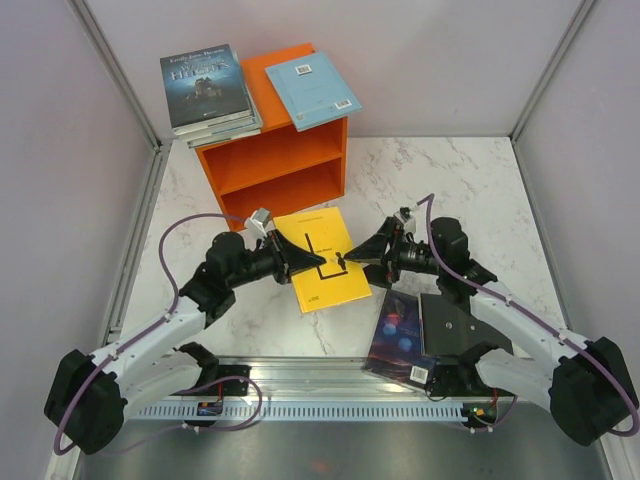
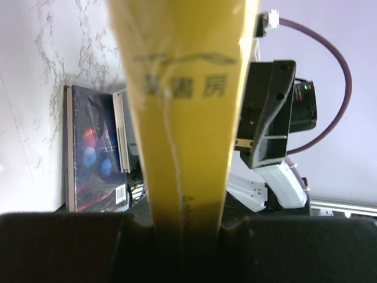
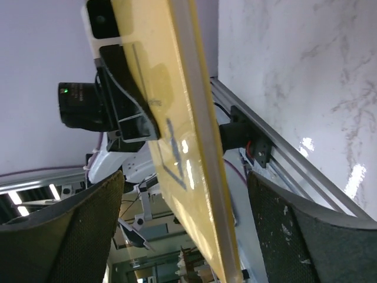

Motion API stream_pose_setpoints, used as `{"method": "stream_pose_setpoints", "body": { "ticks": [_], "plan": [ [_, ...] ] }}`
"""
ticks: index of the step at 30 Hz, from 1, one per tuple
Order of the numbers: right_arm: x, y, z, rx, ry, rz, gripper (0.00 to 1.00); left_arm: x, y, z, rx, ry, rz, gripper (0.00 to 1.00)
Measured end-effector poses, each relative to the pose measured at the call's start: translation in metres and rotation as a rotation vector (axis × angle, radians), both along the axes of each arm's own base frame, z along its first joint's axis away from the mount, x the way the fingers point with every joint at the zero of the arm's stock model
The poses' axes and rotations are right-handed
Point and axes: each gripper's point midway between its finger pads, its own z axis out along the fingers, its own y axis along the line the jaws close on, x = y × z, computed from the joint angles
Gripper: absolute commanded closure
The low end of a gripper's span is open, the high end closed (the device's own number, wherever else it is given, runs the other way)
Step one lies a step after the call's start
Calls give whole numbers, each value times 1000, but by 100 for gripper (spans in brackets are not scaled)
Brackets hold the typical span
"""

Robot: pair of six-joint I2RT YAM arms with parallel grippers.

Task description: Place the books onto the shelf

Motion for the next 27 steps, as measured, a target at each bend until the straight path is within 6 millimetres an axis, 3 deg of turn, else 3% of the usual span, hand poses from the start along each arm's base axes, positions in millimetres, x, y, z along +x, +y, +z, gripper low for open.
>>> {"method": "stream_pose_setpoints", "body": {
  "ticks": [4,9,14,21,23,24,27],
  "plan": [
    [-7,-1,23,78,-35,8,26,5,2,5,-17,0,30,98],
    [-14,-2,30,174,-2,11,35,6,4,14,-42,-15,51,98],
    [-18,0,36,239,35,33,56,7,3,23,-77,-17,54,98],
    [-19,1,47,276,37,39,66,9,2,37,-111,-39,54,98],
    [-20,3,48,280,38,48,76,8,2,39,-116,-43,53,98],
    [-21,4,47,280,45,54,87,9,2,41,-121,-45,53,98],
    [-19,5,50,273,10,57,100,10,2,41,-132,-17,60,98]
  ]
}}
